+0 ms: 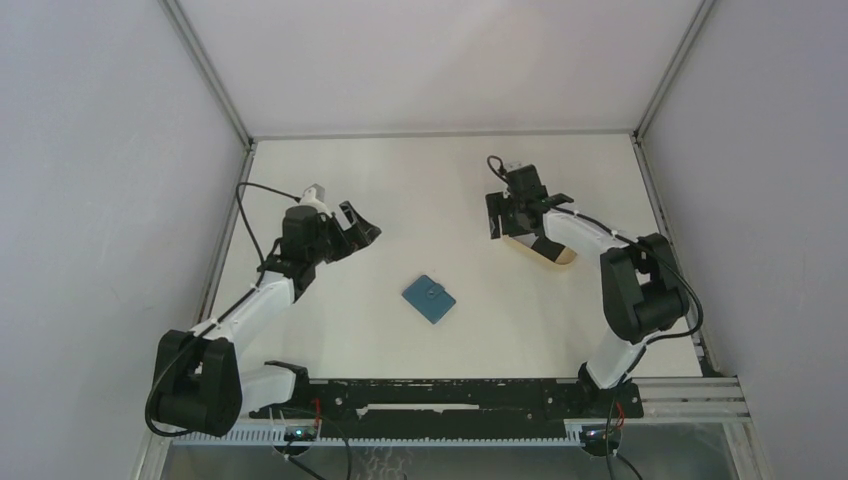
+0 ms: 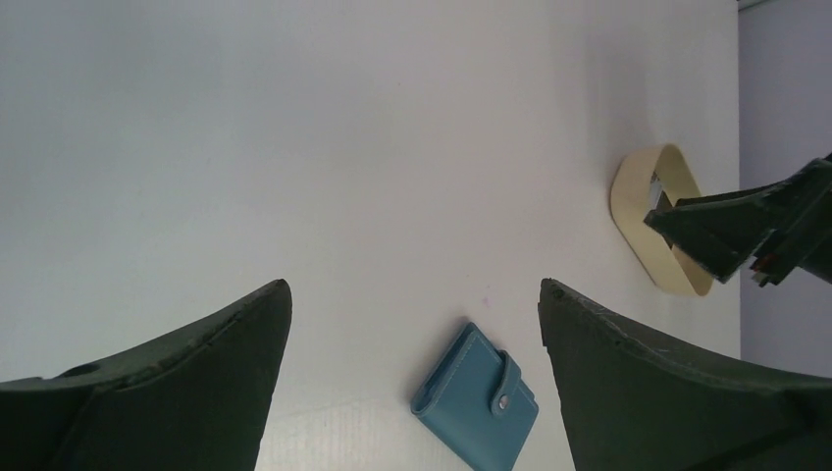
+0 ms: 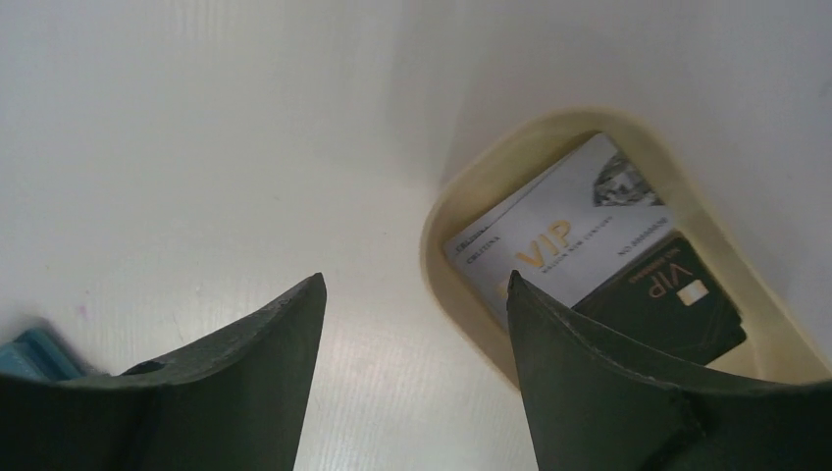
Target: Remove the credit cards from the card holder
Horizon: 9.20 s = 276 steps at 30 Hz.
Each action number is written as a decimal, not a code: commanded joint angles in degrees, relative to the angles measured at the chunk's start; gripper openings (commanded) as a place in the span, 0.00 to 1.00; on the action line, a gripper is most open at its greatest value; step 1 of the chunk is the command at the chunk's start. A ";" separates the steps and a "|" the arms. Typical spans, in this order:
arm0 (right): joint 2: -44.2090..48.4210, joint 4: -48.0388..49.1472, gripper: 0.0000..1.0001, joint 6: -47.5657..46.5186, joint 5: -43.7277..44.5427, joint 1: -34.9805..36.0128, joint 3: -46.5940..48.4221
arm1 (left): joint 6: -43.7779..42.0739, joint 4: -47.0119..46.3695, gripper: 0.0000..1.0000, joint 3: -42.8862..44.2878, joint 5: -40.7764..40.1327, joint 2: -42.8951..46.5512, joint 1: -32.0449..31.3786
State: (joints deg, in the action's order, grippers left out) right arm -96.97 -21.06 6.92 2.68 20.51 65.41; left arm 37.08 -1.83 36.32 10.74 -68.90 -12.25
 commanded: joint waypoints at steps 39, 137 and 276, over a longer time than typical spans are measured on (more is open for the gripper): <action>-20.55 -10.12 0.13 -14.25 -0.41 20.23 25.17 | 1.88 -1.64 1.00 -4.76 -2.24 7.41 0.15; 5.71 31.74 0.00 8.05 -31.82 20.11 -20.50 | 16.86 -15.72 0.91 -7.49 -1.43 -17.09 -18.70; -0.73 57.56 0.27 36.83 -29.51 13.06 -33.94 | 16.87 -17.76 0.00 -8.71 -0.53 -0.50 -20.18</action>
State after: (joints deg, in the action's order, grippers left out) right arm -96.68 32.01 42.65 -24.91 33.10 29.47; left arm 53.58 -15.77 28.08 10.04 -70.78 -32.64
